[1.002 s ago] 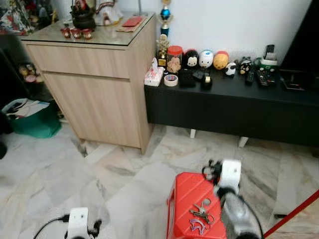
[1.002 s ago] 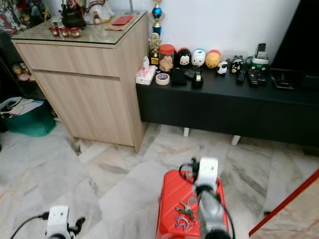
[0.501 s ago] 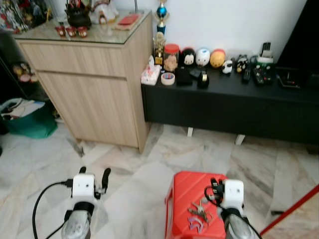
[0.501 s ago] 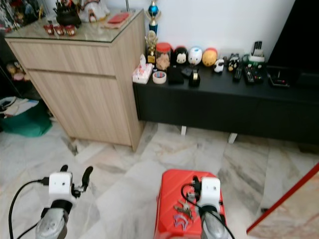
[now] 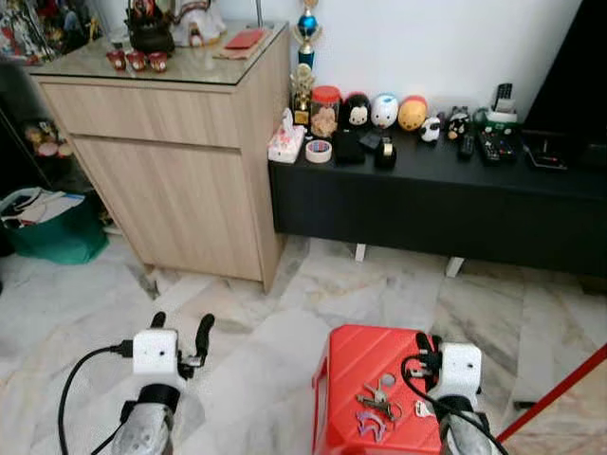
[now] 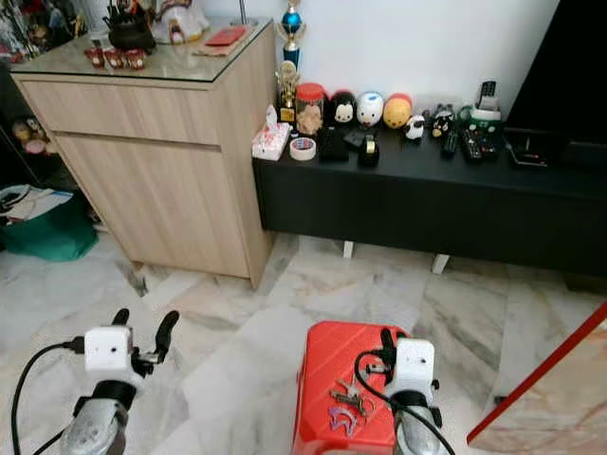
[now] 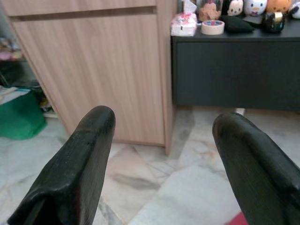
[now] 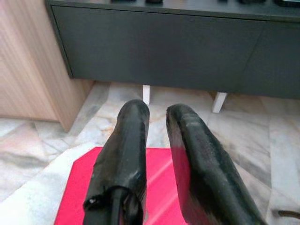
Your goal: Hang keys on a hook
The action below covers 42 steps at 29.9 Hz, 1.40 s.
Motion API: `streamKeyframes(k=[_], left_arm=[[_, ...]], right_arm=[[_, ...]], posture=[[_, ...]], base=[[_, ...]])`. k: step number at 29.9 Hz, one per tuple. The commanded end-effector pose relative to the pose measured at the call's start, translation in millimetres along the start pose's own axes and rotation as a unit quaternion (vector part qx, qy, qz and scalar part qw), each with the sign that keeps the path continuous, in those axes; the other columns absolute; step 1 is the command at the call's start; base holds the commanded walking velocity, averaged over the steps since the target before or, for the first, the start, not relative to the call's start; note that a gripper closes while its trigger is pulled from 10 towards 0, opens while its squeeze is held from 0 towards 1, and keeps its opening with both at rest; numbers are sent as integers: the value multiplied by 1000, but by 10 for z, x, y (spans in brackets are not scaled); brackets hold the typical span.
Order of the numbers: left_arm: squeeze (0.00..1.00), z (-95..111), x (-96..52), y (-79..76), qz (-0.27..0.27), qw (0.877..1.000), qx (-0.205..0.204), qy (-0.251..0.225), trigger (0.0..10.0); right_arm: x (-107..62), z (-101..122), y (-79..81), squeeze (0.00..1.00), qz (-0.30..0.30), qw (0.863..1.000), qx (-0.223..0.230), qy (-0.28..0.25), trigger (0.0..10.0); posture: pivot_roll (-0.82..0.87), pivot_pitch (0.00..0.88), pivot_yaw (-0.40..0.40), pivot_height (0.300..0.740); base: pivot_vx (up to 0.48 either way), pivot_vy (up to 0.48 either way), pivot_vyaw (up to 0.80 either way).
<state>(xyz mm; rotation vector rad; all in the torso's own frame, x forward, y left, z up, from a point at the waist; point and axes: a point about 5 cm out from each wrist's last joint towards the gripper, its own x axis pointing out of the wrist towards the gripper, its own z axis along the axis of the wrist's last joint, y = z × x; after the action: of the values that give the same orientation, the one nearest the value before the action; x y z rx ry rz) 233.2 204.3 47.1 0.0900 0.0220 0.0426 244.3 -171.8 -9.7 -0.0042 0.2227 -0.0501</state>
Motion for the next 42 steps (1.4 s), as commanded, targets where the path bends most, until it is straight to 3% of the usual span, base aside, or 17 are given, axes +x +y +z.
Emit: streamKeyframes(k=[1, 16, 32, 42], left_arm=[[0, 42, 12, -25, -6, 1000, -1, -2, 10000], [0, 20, 45, -52, -8, 1000, -4, 17, 10000], [0, -54, 40, -112, -26, 999, -4, 33, 10000], [0, -72, 79, -143, -29, 999, -2, 34, 10000]], right_arm=[[16, -1, 40, 0, 4, 1000, -3, 11, 10000], [69, -16, 137, 0, 12, 999, -1, 36, 10000], [112, -20, 136, 0, 23, 998, -3, 50, 10000], [170, 27, 43, 0, 15, 999, -1, 50, 10000]], posture=[[-7, 0, -19, 740], [3, 0, -18, 657], [7, 2, -19, 657], [1, 2, -19, 657]], base=[[0, 0, 0], [0, 0, 0], [0, 0, 0], [0, 0, 0]])
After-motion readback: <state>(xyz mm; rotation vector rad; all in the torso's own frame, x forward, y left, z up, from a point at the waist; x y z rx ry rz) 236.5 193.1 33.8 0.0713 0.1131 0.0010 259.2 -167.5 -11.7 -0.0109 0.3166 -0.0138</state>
